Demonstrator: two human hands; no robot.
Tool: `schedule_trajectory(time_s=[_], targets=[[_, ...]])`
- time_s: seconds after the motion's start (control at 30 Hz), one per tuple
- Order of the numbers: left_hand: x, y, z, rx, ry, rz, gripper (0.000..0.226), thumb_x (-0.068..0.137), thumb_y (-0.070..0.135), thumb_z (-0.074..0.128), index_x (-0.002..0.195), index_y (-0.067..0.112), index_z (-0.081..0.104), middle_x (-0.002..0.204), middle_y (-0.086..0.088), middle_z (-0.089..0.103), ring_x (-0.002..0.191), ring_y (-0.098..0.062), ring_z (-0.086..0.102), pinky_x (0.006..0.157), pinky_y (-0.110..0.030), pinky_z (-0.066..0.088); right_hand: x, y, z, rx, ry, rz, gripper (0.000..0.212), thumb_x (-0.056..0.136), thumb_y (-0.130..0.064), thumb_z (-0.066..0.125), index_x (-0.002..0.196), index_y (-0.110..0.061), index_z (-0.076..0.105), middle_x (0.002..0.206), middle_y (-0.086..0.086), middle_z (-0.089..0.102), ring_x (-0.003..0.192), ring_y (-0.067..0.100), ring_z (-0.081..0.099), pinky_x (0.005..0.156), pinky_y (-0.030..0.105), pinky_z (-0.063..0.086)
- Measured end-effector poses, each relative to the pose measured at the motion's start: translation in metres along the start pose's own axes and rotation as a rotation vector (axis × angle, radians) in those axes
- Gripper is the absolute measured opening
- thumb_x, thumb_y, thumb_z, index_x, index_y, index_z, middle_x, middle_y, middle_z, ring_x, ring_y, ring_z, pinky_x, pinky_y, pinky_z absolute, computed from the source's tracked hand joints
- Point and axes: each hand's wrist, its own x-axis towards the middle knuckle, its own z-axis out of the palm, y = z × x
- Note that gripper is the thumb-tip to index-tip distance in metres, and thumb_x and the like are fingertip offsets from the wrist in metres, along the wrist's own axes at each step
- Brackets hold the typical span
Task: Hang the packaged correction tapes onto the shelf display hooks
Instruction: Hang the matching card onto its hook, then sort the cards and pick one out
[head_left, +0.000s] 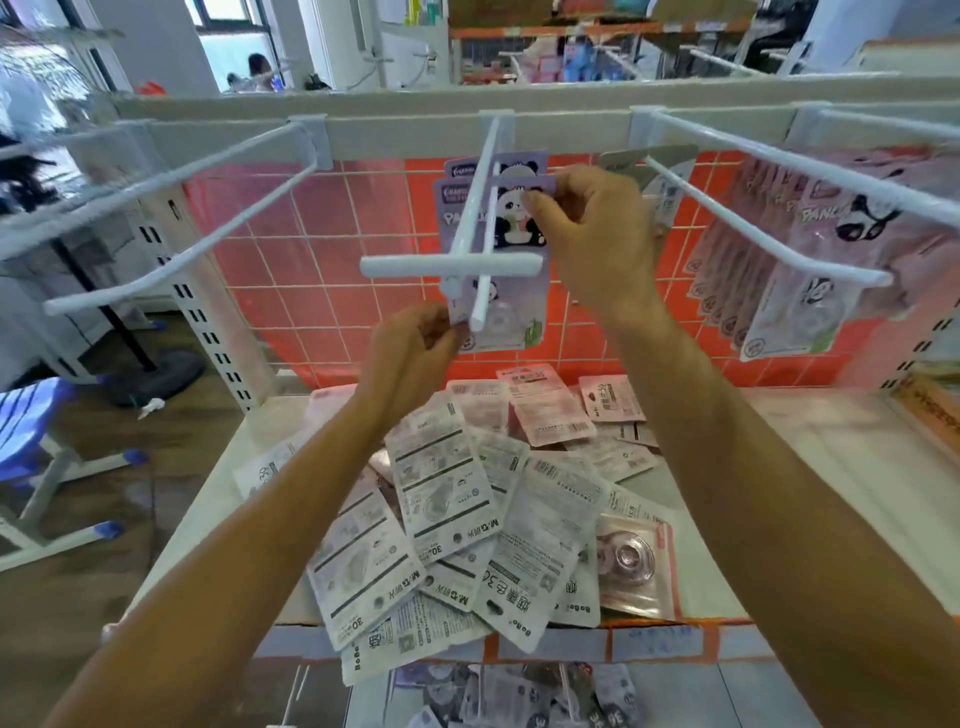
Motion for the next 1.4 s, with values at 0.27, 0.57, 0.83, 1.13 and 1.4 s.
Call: schedule_trajectory(time_s=[0.27,0.57,0.83,1.13,1.4], targets=[[0.033,0.000,0.009,0.037,-0.050,-0.078,0.020,0.097,0.022,0.055,0.077,0.022,0.057,0.080,-0.013,0.066,0.079,-0.038,0.064,0.078,-0.052,0.055,0.037,0.011,0.020,-0.262,0.047,0.062,0.026,0.091,-0.035,0.058,0.104,-0.017,0.072,0.097,0.006,0.073,0.090,0.023,0.066,0.076,0.031,0.051],[0.023,-0.012,0.017,0.166,-0.117,-0.128,0.034,0.092,0.029,0.048,0.078,0.002,0.065,0.069,-0.015,0.066,0.059,-0.035,0.059,0.060,-0.040,0.053,0.002,0.031,0.022,-0.247,-0.001,0.084,0.021,0.092,-0.024,0.058,0.095,-0.006,0.069,0.087,0.006,0.069,0.076,0.023,0.063,0.071,0.036,0.052],[-0.008,-0.011,0.043,0.467,-0.261,-0.077,0.031,0.097,0.036,0.053,0.112,0.012,0.067,0.109,-0.002,0.069,0.096,-0.021,0.065,0.082,-0.034,0.052,-0.060,0.074,0.014,-0.430,-0.225,0.104,0.017,0.092,-0.014,0.053,0.091,-0.005,0.068,0.082,0.010,0.070,0.070,0.027,0.061,0.068,0.035,0.051],[-0.014,0.023,0.102,0.736,-0.476,0.024,0.041,0.095,0.035,0.054,0.131,0.015,0.055,0.131,-0.011,0.059,0.120,-0.030,0.055,0.095,-0.038,0.046,-0.091,0.132,-0.026,-0.640,-0.453,0.177,0.033,0.087,-0.006,0.059,0.116,-0.018,0.066,0.114,0.013,0.066,0.099,0.034,0.063,0.078,0.038,0.052],[-0.011,0.028,0.154,0.741,-0.633,-0.038,0.045,0.091,0.032,0.061,0.130,0.014,0.053,0.127,-0.010,0.060,0.110,-0.027,0.058,0.090,-0.039,0.050,-0.088,0.192,-0.050,-0.755,-0.595,0.257,0.032,0.086,-0.009,0.056,0.117,-0.013,0.057,0.114,0.010,0.064,0.104,0.029,0.060,0.084,0.037,0.051]])
